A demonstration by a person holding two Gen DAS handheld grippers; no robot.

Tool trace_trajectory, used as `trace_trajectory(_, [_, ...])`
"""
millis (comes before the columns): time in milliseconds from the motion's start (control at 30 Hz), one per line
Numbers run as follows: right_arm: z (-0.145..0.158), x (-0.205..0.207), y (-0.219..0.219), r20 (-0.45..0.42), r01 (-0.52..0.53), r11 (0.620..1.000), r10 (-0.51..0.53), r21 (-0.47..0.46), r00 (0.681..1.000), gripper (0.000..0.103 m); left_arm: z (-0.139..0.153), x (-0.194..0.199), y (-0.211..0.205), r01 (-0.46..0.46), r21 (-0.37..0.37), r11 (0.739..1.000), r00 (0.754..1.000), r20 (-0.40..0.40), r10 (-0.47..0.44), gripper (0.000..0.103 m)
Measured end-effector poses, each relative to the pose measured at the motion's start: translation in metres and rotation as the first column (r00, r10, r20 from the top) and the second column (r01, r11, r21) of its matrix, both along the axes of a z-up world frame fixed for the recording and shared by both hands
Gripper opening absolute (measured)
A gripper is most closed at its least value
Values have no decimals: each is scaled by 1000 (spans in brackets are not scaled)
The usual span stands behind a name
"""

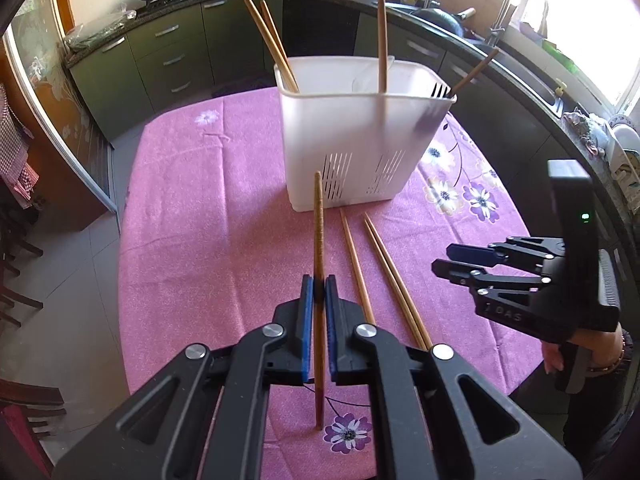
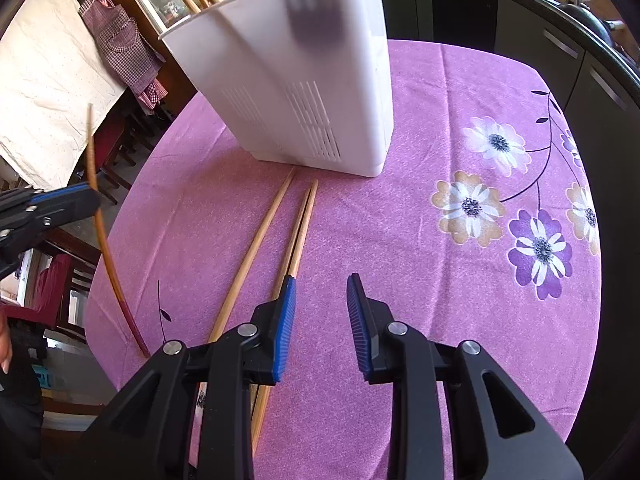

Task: Organize utensils
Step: 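Lift the left chopstick upright while the right gripper closes on another chopstick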

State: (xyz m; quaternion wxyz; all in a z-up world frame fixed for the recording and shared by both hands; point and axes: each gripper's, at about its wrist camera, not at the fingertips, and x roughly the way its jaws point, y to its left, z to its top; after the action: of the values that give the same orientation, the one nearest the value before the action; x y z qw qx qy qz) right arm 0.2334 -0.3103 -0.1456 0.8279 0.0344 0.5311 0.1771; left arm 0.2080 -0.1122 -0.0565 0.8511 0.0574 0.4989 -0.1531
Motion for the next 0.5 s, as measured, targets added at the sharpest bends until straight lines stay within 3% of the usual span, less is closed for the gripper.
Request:
trace_trajectory(200, [-17,12,21,-38,-19,998,16,-58,999,27,17,-11,16,-2,-57,998,998,58,5,6])
trace_trajectory(400, [-25,19,39,-50,-33,995,28,-93,998,27,20,-19,21,8,-55,998,997,82,-4,6])
trace_trajectory(500, [-29,20,47,-55,-36,991,29,-129,998,22,19,-21,21,18,-52,998,997,82,-14,6])
